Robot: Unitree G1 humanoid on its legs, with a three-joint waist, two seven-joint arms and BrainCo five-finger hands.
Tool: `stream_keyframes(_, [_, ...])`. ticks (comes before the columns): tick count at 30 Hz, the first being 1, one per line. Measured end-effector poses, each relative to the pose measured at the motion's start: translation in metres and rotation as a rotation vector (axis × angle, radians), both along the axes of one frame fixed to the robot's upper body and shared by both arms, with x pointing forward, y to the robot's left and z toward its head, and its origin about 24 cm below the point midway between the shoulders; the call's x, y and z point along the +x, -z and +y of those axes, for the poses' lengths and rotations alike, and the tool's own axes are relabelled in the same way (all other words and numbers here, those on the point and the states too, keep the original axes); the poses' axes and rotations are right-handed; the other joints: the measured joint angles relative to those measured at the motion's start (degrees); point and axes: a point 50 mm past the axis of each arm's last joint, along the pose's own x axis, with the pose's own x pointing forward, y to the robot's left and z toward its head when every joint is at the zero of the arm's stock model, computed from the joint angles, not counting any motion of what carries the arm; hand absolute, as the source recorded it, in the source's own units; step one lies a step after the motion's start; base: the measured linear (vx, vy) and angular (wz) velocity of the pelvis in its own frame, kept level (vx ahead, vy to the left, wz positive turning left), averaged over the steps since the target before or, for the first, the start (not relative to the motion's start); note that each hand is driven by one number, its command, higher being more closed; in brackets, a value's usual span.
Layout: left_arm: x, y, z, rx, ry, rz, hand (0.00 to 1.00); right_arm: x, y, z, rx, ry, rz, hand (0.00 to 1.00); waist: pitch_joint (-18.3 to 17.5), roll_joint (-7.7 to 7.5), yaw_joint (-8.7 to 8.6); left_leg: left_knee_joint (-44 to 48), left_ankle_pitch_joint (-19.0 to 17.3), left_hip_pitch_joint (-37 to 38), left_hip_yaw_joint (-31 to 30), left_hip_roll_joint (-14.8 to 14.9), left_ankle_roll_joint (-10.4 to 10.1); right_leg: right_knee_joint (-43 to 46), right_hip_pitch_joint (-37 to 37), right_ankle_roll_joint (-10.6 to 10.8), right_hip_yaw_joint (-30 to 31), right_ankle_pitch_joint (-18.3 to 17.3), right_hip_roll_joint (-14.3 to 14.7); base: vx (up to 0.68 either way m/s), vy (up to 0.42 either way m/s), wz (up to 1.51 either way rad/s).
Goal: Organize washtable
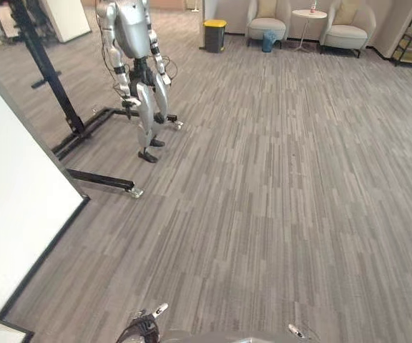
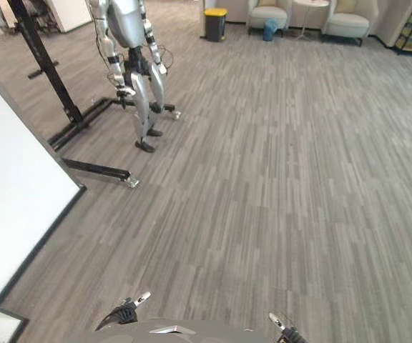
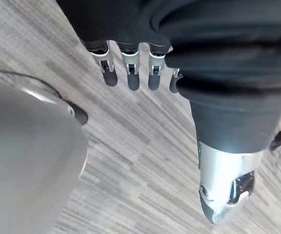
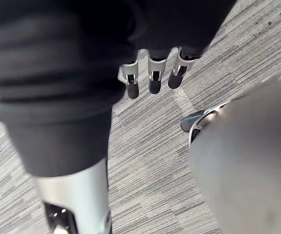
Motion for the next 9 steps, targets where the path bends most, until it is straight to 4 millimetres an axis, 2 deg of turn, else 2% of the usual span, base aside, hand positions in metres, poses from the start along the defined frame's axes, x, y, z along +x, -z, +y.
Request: stream_keyframes(9, [-0.0035, 0.0023, -0.0053, -0.018, 0.015, 0.020, 0.00, 0.0021, 0.0005, 0.0076, 0.013, -0.011, -0.013, 0.00, -0.86, 0.30, -1.03, -4.84, 1.09, 3.52, 1.87, -2.70, 1.58, -1.91, 1.18, 1.49, 1.83, 0.94, -1.97, 0.08, 0.056, -0.09])
